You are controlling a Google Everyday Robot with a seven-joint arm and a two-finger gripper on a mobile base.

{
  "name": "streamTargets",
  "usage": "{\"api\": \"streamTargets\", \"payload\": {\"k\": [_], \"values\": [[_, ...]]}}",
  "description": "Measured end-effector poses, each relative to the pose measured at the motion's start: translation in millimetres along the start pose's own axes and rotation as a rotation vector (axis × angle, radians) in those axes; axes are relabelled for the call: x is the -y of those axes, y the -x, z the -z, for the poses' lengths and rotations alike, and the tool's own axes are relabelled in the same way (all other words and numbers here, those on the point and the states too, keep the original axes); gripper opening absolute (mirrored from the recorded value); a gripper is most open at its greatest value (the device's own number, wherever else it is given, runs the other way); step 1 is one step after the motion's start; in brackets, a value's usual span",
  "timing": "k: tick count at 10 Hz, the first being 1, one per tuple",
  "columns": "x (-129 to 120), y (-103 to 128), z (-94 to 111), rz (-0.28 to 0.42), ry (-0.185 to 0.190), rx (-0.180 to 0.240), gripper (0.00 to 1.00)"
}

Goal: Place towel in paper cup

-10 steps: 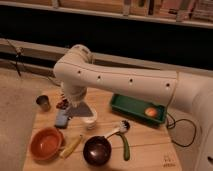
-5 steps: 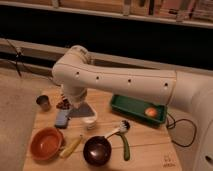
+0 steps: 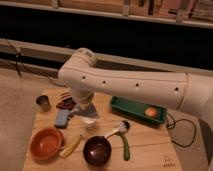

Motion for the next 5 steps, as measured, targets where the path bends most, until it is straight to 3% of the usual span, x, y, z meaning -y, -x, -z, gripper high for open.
{"api": "streamTargets", "payload": {"k": [3,5], "values": [[-4.7,-8.8,-1.3,-0.017,-0.004,0.014,0.79],[-1.7,-9.6,-16.5,-0.013,-0.011,0.031,0.62]]}}
